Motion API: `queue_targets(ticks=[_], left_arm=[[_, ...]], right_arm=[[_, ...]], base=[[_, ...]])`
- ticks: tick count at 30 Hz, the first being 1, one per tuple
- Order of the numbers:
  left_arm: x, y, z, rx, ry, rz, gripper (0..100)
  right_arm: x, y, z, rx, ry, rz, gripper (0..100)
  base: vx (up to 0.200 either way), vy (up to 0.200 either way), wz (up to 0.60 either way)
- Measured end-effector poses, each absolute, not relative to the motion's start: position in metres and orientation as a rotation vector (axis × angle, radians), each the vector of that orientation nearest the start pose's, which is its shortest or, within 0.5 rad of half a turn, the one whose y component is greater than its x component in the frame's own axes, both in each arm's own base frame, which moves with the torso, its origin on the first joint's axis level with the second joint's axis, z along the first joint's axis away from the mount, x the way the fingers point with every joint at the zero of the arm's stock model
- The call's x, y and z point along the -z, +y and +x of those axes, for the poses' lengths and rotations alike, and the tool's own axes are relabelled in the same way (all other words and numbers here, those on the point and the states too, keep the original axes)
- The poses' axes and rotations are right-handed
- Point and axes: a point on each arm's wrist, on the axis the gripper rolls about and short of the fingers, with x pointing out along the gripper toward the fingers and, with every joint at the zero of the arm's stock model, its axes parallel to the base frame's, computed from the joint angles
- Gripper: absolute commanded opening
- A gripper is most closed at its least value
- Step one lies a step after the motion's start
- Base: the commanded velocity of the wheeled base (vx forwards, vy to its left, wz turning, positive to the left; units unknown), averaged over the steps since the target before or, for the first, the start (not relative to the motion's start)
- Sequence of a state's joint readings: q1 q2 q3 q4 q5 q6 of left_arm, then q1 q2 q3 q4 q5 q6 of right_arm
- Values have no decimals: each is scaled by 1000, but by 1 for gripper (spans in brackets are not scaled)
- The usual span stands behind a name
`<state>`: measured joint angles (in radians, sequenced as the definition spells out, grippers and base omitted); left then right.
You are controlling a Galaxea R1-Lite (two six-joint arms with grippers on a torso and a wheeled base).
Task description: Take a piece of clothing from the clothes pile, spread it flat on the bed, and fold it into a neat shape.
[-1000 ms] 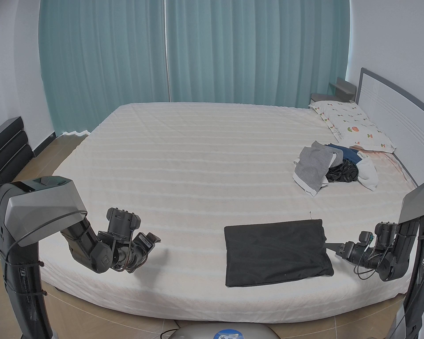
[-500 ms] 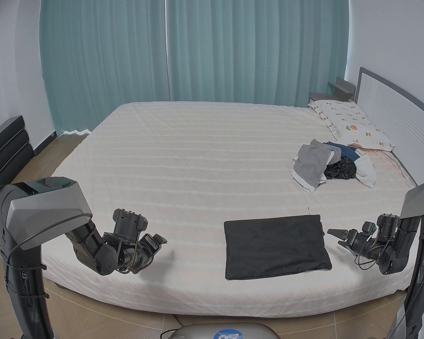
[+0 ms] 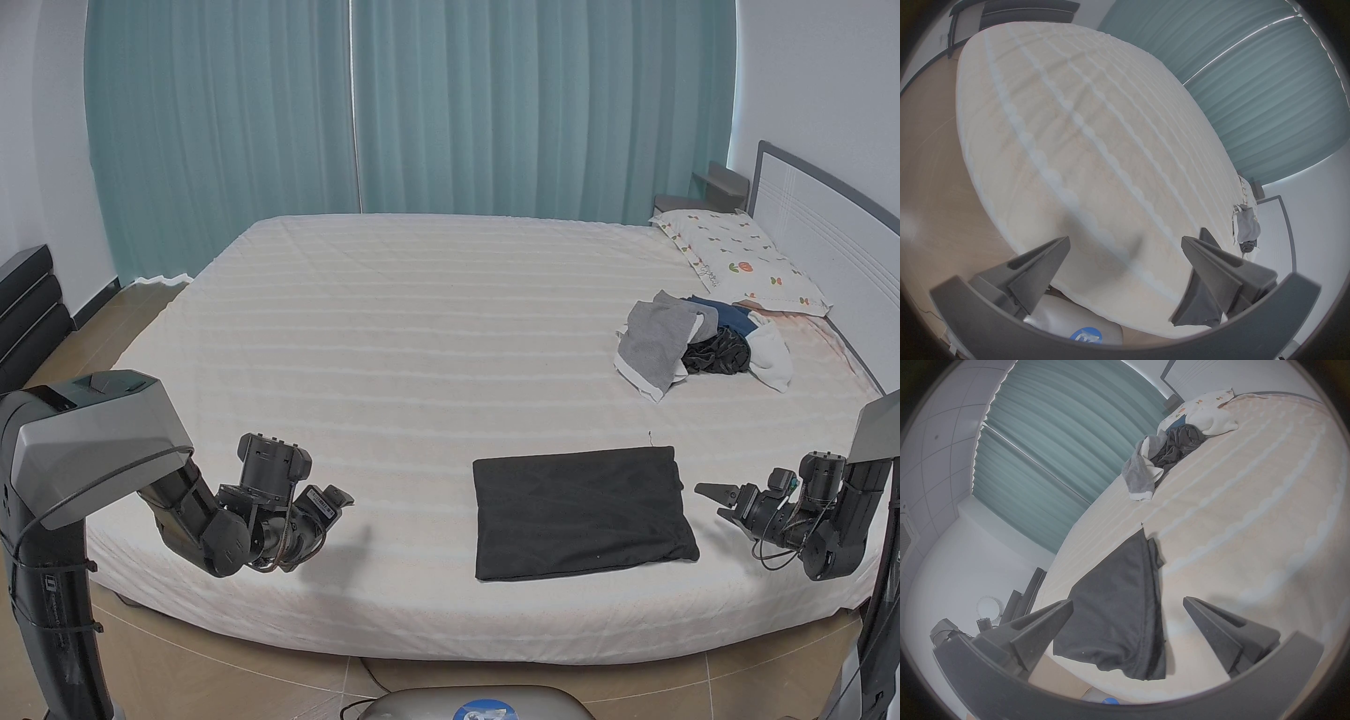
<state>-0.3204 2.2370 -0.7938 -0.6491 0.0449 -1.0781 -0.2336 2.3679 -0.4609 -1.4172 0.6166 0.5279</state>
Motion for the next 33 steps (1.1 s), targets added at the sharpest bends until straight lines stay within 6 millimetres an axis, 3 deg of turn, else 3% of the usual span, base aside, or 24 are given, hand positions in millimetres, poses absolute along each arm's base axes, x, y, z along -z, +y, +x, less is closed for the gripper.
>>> queue_targets(ticks=[18,33], left_arm=[[-4,-115,341,-159,814,-878,100],[-5,-130,340,-111,815,-836,100]], right_arm=[[28,-58,310,-247,542,711,100],[35,-48,307,-259,583,712,100]], base=[[0,-200,0],[0,0,0]])
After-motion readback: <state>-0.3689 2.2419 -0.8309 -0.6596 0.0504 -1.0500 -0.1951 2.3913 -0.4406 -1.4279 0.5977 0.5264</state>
